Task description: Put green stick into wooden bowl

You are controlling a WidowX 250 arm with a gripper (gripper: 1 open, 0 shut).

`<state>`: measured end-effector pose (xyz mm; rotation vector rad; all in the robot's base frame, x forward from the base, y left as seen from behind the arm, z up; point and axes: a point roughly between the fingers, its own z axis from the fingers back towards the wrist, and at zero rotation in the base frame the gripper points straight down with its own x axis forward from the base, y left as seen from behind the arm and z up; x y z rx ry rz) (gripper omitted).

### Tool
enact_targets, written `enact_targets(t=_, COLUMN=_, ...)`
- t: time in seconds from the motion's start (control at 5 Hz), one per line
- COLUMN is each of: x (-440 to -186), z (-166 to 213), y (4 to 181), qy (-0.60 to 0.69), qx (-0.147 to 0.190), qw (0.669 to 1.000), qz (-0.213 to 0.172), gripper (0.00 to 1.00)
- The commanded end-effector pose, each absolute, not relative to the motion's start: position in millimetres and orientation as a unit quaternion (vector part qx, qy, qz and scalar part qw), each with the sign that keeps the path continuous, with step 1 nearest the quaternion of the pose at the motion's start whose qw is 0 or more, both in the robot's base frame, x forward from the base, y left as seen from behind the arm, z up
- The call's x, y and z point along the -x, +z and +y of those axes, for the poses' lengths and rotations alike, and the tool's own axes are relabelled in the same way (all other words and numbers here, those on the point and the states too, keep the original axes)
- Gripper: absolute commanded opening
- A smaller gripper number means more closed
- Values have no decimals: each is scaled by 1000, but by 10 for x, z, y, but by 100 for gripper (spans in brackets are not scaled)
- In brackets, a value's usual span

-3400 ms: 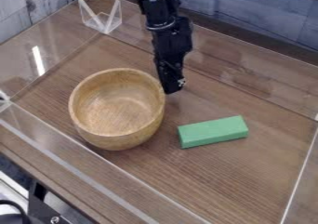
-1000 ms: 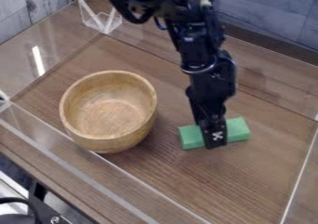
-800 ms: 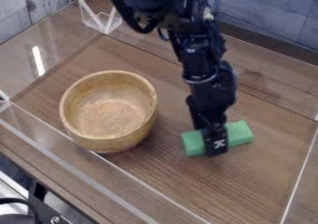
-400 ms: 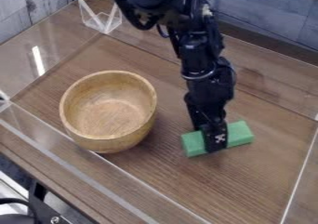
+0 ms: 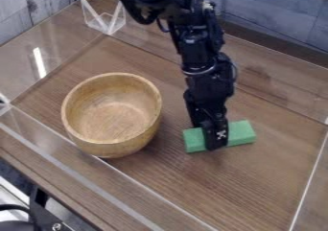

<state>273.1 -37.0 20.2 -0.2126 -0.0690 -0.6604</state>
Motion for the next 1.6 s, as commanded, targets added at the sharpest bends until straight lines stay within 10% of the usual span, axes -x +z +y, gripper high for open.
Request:
enact_targets(t=0.0, x=-2724, z=-449, y=209, qy=-330, qx=102, qw=938, qz=-26, gripper=100)
enact_targets(t=1.0, x=-2775, z=-637, y=199, qy=-425, qx=92, qw=901, qz=6, gripper=100)
enact_targets(t=1.2, x=-2816, z=-643, y=199, qy=-414, qx=93, qw=906, qz=6, gripper=0)
enact_targets(t=1.4, x=-2849, z=-629, y=205, qy=-397, qx=91, qw=913, qz=0, gripper=0)
